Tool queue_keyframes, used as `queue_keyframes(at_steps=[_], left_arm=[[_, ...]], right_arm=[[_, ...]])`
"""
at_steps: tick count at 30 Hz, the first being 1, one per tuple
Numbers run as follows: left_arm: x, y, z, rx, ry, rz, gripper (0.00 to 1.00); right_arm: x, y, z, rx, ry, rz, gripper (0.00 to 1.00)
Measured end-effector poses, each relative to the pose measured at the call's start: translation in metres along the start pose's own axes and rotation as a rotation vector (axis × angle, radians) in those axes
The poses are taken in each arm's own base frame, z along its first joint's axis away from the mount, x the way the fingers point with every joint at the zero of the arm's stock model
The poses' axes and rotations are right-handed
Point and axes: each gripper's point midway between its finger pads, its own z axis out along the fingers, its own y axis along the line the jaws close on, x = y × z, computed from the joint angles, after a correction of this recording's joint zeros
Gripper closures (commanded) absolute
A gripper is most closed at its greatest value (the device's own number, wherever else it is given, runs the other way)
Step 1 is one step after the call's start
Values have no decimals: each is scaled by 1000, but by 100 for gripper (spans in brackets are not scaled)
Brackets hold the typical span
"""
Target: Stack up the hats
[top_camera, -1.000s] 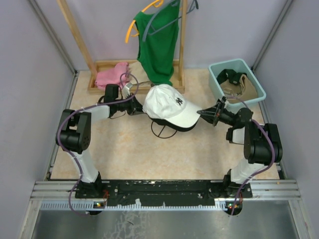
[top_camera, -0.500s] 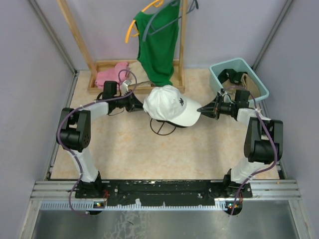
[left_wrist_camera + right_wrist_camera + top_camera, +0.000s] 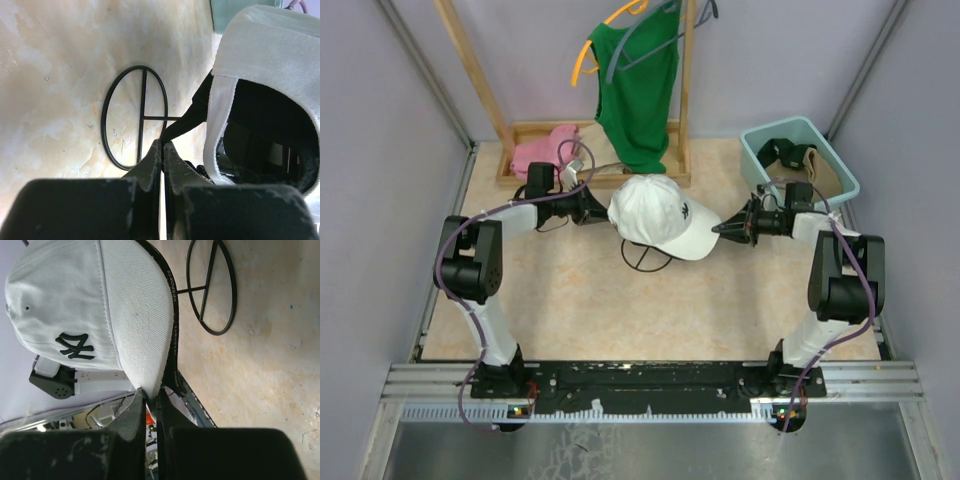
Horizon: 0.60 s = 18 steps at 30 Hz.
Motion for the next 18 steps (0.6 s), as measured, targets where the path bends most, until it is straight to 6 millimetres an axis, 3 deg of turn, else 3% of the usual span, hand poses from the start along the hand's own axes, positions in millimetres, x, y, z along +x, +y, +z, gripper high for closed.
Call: queue_keyframes(at_steps=[7,14,18], left_arm=[[1,1,-1,-2,2,3,98],[3,3,-1,-2,6,-3,98],[6,4,-1,-2,11,-9,99]], right_arm=[[-15,-2,7,79,-56,-38,61],[-32,-1,2,185,-120,-61,50],[-47,22,-11,252,-183,-151,46]])
